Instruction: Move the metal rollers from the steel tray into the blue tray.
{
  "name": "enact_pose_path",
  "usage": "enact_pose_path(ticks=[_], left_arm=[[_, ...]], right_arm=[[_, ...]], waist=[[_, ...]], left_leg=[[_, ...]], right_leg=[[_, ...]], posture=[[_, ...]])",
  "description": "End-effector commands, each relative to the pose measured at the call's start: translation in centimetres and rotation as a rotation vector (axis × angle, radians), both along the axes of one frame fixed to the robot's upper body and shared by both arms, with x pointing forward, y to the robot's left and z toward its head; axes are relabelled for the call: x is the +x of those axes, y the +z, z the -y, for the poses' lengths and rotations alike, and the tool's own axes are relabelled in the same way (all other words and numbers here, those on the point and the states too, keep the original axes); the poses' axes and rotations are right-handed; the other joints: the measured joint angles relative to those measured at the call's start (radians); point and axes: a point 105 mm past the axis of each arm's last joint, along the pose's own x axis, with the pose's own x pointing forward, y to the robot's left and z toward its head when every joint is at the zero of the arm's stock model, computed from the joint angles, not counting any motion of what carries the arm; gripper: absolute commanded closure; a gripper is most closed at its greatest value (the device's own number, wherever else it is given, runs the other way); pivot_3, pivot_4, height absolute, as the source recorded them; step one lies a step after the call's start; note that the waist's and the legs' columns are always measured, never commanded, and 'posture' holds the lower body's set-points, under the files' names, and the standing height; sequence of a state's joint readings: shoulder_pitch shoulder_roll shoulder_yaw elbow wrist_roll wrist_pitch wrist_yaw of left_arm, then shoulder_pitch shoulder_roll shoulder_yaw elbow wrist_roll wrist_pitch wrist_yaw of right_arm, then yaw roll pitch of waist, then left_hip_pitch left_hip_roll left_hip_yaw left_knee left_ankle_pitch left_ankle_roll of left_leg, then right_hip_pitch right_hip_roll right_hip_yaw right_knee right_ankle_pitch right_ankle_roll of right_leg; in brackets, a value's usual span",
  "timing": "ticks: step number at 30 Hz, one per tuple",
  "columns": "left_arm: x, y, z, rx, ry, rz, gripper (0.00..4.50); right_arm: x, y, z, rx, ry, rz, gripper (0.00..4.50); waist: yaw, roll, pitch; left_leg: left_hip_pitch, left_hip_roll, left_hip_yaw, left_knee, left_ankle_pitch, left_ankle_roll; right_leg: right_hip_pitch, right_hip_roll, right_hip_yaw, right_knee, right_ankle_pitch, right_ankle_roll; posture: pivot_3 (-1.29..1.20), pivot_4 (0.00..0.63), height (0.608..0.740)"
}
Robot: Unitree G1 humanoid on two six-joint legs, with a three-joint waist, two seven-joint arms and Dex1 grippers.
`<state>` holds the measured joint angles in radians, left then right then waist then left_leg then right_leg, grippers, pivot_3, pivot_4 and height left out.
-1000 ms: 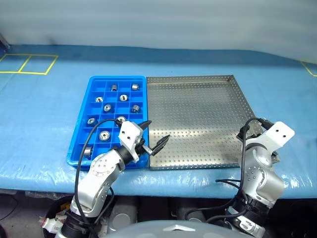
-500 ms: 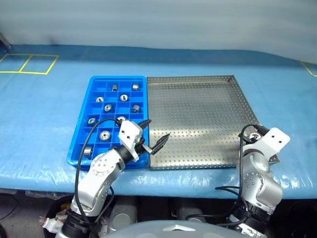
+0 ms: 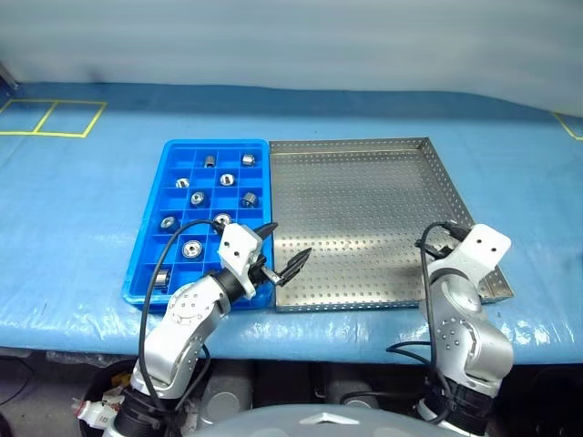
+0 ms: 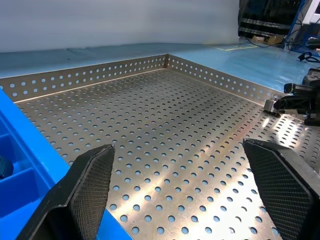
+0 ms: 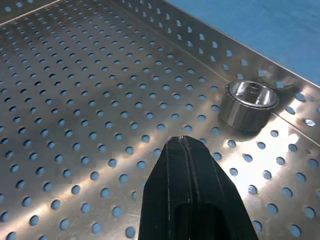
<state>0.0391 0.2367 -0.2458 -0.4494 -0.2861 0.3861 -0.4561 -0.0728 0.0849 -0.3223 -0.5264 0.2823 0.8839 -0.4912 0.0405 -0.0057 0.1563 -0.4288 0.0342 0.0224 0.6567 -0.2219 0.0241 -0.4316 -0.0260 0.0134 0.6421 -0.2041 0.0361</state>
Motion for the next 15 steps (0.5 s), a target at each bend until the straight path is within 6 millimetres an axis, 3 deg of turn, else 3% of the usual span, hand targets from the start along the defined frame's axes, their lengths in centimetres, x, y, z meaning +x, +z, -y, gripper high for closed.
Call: enact_pose_path(ticks=[1,4,7,15], left_arm=[[-0.1,0.8,0.3,-0.018,-0.007,0.034,0.0],[-0.1,0.9,0.4,-0.019,-0.012,0.038,0.0],[-0.1,1.0,0.5,-0.019,-0.015,0.043,0.0],[0.0,1.2,0.3,-0.016,-0.002,0.055,0.0]], right_arm=[[1.9,2.1,-2.9,0.078,-0.043,0.072,4.48],[3.4,3.8,-3.5,-0.007,-0.092,0.119,4.48],[4.4,4.1,-3.6,-0.054,-0.167,0.121,4.48],[5.6,2.5,-2.0,-0.024,-0.374,0.035,4.48]], waist=[[0.0,0.0,0.0],[-0.003,0.0,0.0],[-0.002,0.0,0.0],[0.002,0.0,0.0]], left_leg=[[0.0,0.0,0.0,0.0,0.0,0.0],[0.0,0.0,0.0,0.0,0.0,0.0],[0.0,-0.004,0.0,0.0,0.0,0.0],[-0.001,-0.006,0.0,-0.001,0.0,0.001]], right_leg=[[0.0,0.0,0.0,0.0,0.0,0.0],[0.0,0.0,0.0,0.0,0.0,0.0],[0.0,0.001,0.0,0.0,0.0,0.0],[0.0,-0.002,0.001,0.0,0.0,0.002]], posture=[[0.18,0.15,0.74],[0.18,0.15,0.74],[0.18,0.15,0.74],[0.21,0.15,0.74]])
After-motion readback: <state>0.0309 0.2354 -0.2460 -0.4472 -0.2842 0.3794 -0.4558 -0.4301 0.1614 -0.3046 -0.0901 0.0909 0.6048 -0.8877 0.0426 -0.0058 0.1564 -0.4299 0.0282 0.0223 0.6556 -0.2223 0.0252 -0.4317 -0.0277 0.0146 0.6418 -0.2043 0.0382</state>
